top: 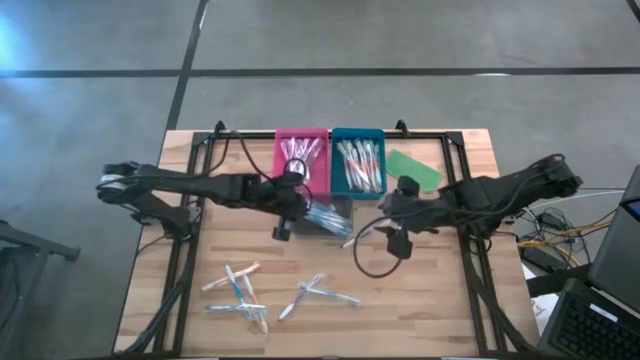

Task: Pick & Place Toothbrushes
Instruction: Put the blue toothbrush into the transparent gray bin, then put the purple toothbrush into the pink bin

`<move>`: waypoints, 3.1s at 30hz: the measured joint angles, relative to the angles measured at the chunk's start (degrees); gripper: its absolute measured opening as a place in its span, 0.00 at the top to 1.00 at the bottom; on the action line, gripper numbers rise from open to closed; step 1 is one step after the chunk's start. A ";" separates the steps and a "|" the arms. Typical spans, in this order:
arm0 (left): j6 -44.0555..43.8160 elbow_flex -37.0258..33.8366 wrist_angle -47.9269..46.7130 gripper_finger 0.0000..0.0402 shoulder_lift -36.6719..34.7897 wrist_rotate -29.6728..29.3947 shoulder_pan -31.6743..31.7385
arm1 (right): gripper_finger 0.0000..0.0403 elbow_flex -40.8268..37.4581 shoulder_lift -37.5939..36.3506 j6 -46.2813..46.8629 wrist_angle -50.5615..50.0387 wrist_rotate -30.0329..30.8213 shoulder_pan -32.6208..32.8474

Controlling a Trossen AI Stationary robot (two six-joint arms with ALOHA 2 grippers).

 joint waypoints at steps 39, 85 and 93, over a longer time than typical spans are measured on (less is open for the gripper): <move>9.99 -3.60 7.45 0.81 10.26 9.17 7.47 | 0.39 -0.50 -3.21 -2.15 -1.38 3.23 -0.66; -11.79 -3.68 -5.07 0.49 -27.15 7.75 2.24 | 0.36 -1.53 -3.21 -8.62 -1.68 3.12 -0.66; -12.06 -6.44 -8.45 0.49 -26.19 6.27 -6.33 | 0.36 -6.79 -3.19 -13.03 -1.72 3.01 -0.64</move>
